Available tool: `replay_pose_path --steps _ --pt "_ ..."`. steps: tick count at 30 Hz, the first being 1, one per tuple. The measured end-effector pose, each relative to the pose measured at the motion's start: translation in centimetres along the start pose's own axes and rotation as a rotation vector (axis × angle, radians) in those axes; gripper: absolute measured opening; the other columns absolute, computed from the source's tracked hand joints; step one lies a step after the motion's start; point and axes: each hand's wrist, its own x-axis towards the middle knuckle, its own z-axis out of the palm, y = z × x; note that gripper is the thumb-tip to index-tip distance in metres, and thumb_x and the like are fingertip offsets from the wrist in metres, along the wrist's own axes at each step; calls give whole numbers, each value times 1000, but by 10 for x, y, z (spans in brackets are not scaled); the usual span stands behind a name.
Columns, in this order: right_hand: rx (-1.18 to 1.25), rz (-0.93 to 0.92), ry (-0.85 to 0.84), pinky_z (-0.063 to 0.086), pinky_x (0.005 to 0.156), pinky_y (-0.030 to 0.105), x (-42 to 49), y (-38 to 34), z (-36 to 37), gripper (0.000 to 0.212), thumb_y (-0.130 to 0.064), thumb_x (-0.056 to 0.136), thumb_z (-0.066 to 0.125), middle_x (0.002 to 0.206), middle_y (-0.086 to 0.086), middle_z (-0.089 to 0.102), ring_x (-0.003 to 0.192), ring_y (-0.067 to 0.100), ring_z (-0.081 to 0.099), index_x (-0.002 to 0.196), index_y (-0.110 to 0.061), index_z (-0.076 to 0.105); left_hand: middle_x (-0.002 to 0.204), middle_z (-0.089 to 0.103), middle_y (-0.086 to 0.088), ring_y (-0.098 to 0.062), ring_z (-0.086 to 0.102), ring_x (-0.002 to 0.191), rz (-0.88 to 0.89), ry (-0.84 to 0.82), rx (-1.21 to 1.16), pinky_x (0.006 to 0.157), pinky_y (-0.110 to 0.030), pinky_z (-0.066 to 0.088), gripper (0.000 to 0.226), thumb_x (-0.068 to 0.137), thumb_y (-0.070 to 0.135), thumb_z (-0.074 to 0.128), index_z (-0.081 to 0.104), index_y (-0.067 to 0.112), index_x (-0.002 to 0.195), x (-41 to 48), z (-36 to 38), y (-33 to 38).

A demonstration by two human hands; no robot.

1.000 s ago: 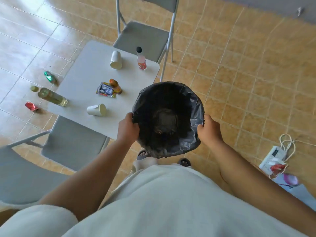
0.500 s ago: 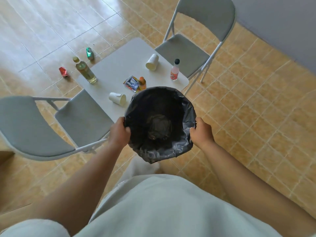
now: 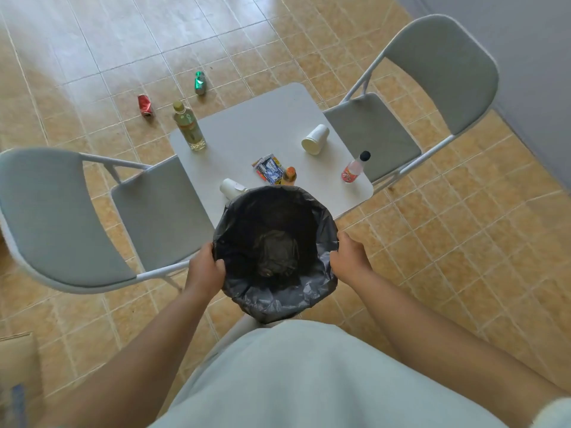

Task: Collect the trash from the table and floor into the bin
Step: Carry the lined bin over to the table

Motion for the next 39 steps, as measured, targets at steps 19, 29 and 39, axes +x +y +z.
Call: replay_pose_path --steps 19,29,39 --pt "-285 -458 -285 53 79 32 128 -63 -40 26 -12 98 54 118 9 60 91 24 57 123 -15 50 91 59 -2 -23 58 81 -463 367 -244 64 -29 45 17 91 7 52 50 21 100 -44 50 33" --pt "-309 -643 -364 54 90 42 167 -71 -59 36 -12 98 50 122 9 62 107 34 61 133 -20 50 103 61 -9 -28 58 90 -553 489 -308 70 -31 42 17 90 13 60 54 15 107 -66 103 56" --pt "-63 -643 -213 49 62 17 193 -68 -51 45 -56 96 45 103 -1 70 83 10 62 114 -20 65 165 -4 -5 -22 -5 151 -165 458 244 121 -43 11 91 92 59 45 0 14 156 -43 95 46"
